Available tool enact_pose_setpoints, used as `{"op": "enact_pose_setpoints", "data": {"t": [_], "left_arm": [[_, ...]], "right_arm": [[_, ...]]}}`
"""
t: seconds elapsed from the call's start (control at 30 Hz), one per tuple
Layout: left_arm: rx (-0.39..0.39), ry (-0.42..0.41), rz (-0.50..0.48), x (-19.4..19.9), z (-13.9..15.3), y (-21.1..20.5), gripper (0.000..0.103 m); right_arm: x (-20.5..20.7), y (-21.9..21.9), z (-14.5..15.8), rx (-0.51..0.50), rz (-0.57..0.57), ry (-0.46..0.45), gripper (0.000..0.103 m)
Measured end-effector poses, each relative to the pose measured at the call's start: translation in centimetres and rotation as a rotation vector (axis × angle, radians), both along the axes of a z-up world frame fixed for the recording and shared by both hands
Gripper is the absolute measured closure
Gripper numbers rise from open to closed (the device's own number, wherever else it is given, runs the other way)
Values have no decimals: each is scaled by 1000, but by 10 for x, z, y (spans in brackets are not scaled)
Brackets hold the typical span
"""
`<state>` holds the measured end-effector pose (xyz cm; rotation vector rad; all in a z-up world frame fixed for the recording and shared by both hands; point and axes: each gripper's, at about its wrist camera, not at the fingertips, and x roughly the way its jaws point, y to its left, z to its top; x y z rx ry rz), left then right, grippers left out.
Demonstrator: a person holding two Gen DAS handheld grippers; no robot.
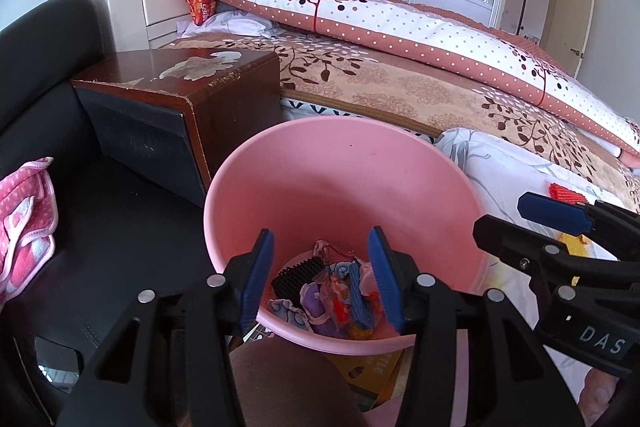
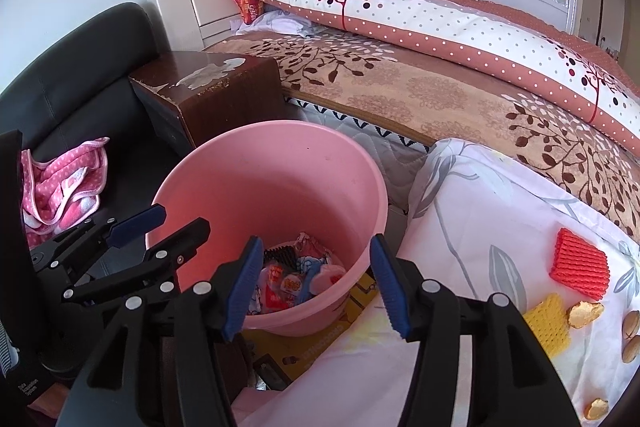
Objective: Collect trash
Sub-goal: 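Move both tools away from the bin back over the sheet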
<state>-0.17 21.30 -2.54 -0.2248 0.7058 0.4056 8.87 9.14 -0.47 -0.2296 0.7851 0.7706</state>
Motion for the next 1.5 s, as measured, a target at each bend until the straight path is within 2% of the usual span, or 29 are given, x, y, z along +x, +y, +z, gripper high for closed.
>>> {"op": "enact_pose_setpoints", "data": {"t": [0.6,0.9,1.1,1.5], "left_arm": [[20,-9,-64,5,7,-22,54],[15,-19,-112,11,9,-40,54],[26,-22,-200,19,10,-63,54],[57,-47,-435,44,18,-133,54]], "right_arm": [[2,-39,-3,21,-85,22,48],[1,-74,-8,36,-161,38,48],[3,-107,-9,36,-236,23,48],[9,-197,-18,35,-437,24,48]]}}
